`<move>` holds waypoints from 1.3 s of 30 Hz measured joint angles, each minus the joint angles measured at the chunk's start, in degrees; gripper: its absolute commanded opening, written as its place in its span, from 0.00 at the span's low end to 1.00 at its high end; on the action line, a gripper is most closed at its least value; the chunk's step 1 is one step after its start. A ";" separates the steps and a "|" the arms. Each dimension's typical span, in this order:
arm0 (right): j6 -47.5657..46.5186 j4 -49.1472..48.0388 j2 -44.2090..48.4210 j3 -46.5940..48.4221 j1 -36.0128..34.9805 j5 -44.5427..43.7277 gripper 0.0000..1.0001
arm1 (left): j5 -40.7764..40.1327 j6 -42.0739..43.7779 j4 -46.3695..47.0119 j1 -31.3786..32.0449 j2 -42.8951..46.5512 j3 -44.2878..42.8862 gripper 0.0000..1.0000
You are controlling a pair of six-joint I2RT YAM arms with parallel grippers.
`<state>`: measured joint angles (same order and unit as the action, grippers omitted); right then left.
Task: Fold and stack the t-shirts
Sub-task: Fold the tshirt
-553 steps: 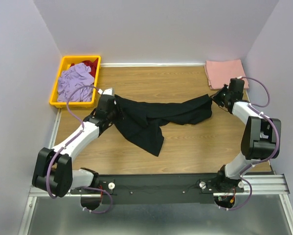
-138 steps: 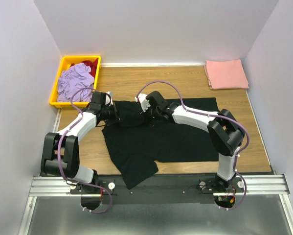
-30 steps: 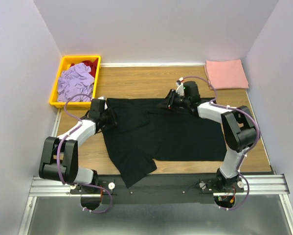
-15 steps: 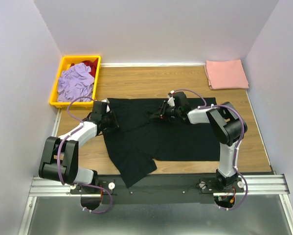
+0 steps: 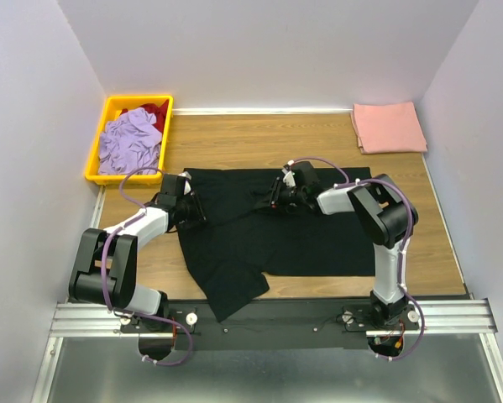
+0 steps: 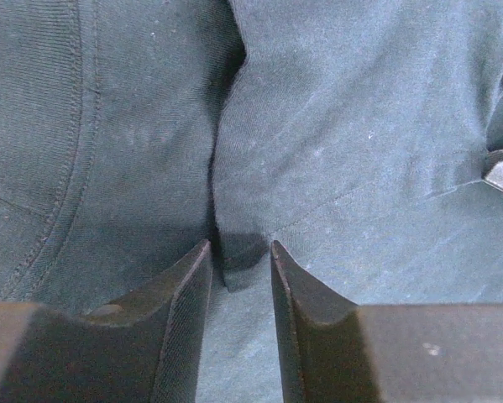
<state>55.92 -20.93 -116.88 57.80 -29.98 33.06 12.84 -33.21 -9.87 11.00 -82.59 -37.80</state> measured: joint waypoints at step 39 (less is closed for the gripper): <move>-7.54 13.20 2.21 4.66 -0.72 -2.43 0.01 | 6.12 -5.29 -2.71 0.76 7.80 4.66 0.00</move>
<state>48.38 -7.73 -114.67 62.46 -30.70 30.63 18.96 -38.50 -12.58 11.77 -74.78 -33.15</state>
